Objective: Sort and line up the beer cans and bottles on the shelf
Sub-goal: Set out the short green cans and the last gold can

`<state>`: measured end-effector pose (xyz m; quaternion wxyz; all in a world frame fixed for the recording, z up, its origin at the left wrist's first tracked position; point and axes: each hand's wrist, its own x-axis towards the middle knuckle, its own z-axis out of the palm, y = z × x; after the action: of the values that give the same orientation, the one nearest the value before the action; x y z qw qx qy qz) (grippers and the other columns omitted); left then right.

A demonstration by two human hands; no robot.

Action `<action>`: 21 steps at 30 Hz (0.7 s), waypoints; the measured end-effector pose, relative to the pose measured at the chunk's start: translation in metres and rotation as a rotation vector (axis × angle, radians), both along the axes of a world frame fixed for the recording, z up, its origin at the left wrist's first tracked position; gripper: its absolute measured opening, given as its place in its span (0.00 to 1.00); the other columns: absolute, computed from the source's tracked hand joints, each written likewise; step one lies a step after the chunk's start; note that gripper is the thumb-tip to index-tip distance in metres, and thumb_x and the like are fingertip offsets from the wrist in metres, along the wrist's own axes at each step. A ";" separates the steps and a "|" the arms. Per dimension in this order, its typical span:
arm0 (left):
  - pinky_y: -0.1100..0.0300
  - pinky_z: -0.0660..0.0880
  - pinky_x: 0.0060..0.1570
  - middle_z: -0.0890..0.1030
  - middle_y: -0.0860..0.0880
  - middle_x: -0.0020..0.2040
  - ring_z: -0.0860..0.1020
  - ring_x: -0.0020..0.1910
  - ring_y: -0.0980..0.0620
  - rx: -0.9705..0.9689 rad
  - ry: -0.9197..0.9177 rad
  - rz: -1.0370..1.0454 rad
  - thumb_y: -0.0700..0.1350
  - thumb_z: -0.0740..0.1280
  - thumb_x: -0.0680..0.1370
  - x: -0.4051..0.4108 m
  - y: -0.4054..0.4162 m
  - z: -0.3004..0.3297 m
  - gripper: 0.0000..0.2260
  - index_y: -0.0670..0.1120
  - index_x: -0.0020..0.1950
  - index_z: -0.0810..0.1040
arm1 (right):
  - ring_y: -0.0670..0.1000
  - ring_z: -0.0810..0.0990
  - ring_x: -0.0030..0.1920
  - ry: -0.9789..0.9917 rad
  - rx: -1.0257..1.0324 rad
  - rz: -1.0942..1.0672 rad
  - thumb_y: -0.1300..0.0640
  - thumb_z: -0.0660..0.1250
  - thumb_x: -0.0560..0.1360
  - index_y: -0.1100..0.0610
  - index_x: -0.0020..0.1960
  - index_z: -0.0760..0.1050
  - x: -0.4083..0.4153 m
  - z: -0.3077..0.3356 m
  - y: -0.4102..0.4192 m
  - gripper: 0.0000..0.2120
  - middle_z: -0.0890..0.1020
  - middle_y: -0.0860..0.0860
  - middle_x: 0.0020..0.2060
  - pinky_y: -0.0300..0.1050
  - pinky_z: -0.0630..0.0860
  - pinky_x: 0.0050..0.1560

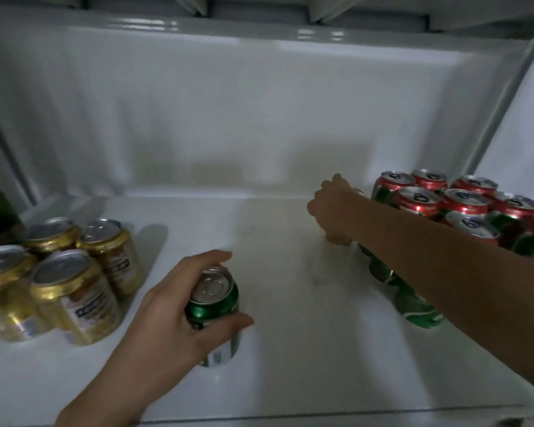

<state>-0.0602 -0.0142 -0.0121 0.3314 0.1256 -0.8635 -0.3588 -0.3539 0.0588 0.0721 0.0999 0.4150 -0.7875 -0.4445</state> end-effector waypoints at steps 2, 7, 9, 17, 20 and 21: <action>0.69 0.77 0.54 0.81 0.65 0.58 0.80 0.59 0.64 0.033 -0.007 0.010 0.64 0.77 0.62 0.002 0.004 0.000 0.33 0.66 0.66 0.74 | 0.59 0.76 0.66 0.056 0.101 -0.035 0.51 0.67 0.80 0.55 0.70 0.73 -0.012 -0.013 -0.005 0.20 0.78 0.56 0.65 0.56 0.66 0.69; 0.68 0.77 0.57 0.80 0.65 0.59 0.79 0.60 0.64 0.120 -0.015 0.008 0.64 0.77 0.61 0.003 0.005 0.000 0.37 0.69 0.69 0.71 | 0.55 0.77 0.60 0.061 0.093 -0.012 0.49 0.69 0.78 0.51 0.60 0.75 -0.030 -0.018 -0.013 0.13 0.80 0.51 0.57 0.57 0.67 0.66; 0.73 0.74 0.58 0.79 0.68 0.61 0.78 0.62 0.67 0.147 -0.027 0.000 0.64 0.78 0.60 0.003 0.004 0.000 0.42 0.71 0.73 0.67 | 0.54 0.77 0.62 0.038 0.085 0.038 0.50 0.69 0.79 0.51 0.59 0.73 -0.033 -0.013 -0.014 0.10 0.78 0.50 0.51 0.56 0.69 0.68; 0.70 0.72 0.63 0.78 0.68 0.63 0.76 0.64 0.69 0.216 -0.078 -0.016 0.71 0.77 0.56 0.005 -0.001 0.005 0.51 0.79 0.74 0.55 | 0.51 0.77 0.55 -0.602 -0.353 0.213 0.39 0.74 0.72 0.45 0.71 0.66 -0.010 0.015 -0.004 0.32 0.77 0.48 0.60 0.51 0.75 0.56; 0.66 0.76 0.62 0.82 0.65 0.61 0.79 0.61 0.67 0.223 -0.055 0.008 0.74 0.79 0.51 0.008 -0.008 0.007 0.53 0.75 0.74 0.62 | 0.47 0.79 0.58 -1.098 -0.588 0.227 0.43 0.76 0.73 0.42 0.70 0.67 0.011 0.009 0.016 0.30 0.78 0.43 0.61 0.51 0.79 0.60; 0.65 0.77 0.62 0.83 0.65 0.60 0.80 0.60 0.66 0.217 -0.059 0.018 0.71 0.81 0.51 0.009 -0.009 0.007 0.52 0.73 0.74 0.65 | 0.44 0.78 0.60 -1.225 -0.671 0.242 0.43 0.77 0.73 0.41 0.72 0.67 0.021 0.005 0.025 0.31 0.77 0.41 0.63 0.47 0.79 0.61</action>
<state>-0.0517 -0.0237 -0.0051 0.2933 0.1789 -0.8280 -0.4432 -0.3332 0.0835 0.0768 -0.1899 0.6219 -0.7449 0.1496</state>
